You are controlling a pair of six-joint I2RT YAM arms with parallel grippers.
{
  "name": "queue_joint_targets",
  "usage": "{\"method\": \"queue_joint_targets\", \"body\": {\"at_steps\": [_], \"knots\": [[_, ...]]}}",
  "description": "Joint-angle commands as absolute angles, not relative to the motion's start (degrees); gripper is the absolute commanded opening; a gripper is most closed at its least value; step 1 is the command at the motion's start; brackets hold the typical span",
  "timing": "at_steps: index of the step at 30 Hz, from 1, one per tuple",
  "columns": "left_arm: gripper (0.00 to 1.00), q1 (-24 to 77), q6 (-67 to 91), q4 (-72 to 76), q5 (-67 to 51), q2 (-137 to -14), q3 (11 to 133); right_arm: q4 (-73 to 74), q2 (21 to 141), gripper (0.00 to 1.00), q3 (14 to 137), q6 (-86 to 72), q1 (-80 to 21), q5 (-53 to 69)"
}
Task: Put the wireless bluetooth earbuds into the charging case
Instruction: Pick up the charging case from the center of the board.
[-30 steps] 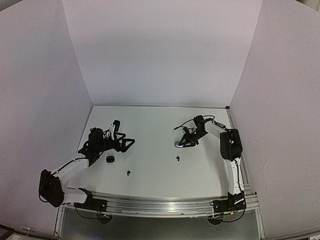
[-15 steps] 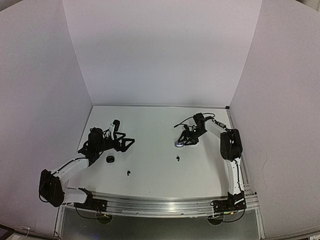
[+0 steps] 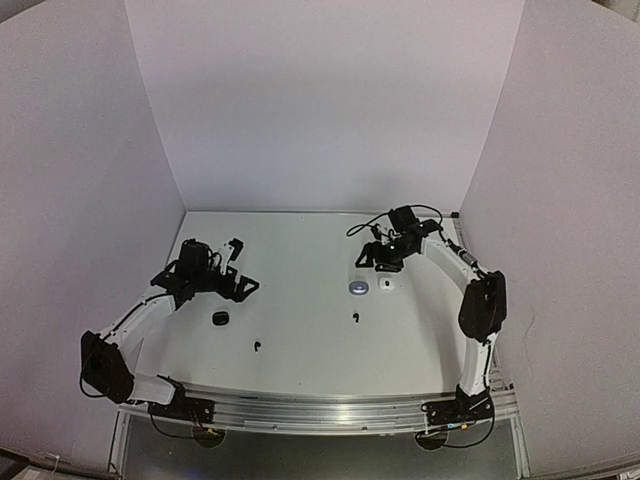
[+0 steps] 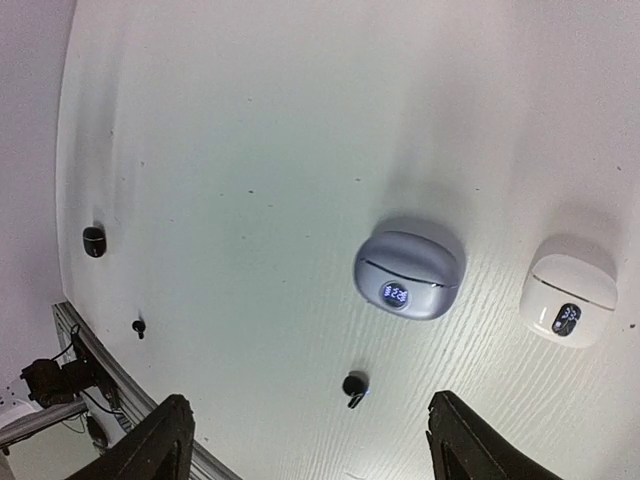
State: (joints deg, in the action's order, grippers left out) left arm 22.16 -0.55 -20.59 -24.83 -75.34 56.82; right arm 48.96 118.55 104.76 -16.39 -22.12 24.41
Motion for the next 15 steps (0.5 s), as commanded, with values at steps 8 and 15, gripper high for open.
{"method": "queue_joint_targets", "body": {"at_steps": [8, 15], "knots": [[1.00, 19.90, 7.55, -62.01, 11.54, -91.93, 70.58, 49.49, 111.03, 0.86, 102.38, -22.00, -35.59, 10.19], [1.00, 19.87, 17.14, -54.82, 5.74, -97.13, 68.40, 49.64, 110.37, 0.87, 101.77, -23.78, -39.94, 8.75]]}}
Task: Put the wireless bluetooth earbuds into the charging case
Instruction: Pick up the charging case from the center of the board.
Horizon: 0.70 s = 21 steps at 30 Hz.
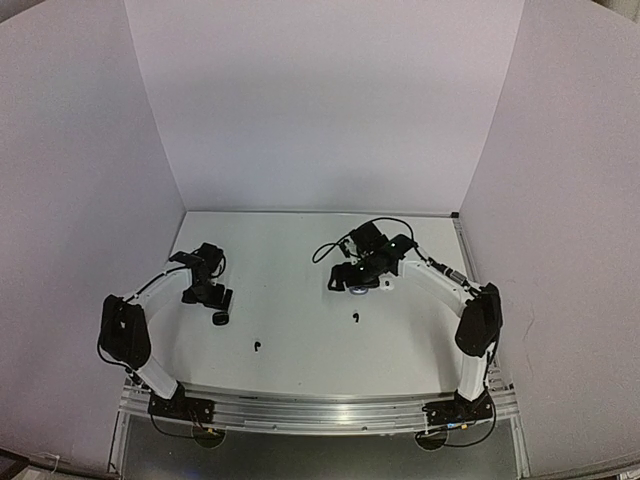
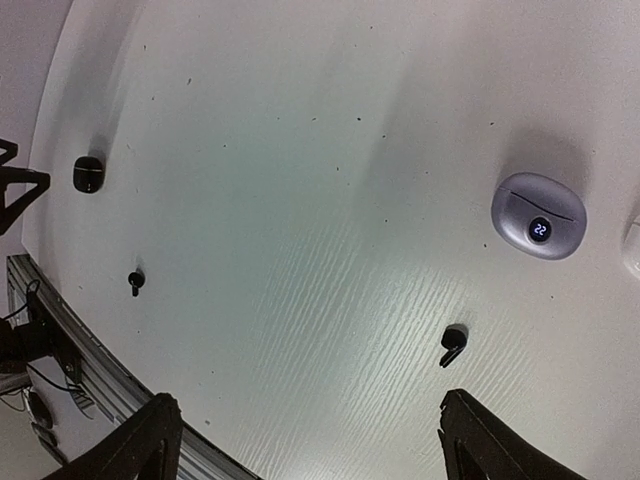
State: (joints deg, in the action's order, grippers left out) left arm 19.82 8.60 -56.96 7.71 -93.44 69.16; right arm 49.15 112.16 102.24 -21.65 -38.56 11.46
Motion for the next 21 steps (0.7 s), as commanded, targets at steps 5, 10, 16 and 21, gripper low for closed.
{"method": "queue_joint_targets", "body": {"at_steps": [5, 10, 16, 21], "knots": [[1.00, 19.86, 19.28, -52.89, 2.05, -102.70, 68.34, 49.57, 109.51, 0.87, 100.43, -24.80, -41.92, 6.95], [0.99, 19.86, 20.89, -52.14, 1.45, -106.07, 68.65, 49.57, 108.97, 0.87, 99.07, -25.68, -44.44, 4.81], [0.84, 19.87, 22.32, -51.31, 1.12, -108.69, 68.16, 49.57, 108.12, 0.87, 98.16, -26.16, -45.93, 3.62], [0.79, 19.86, 22.59, -50.80, 3.03, -110.00, 68.29, 49.61, 107.70, 0.87, 97.80, -26.10, -45.97, 3.25]]}}
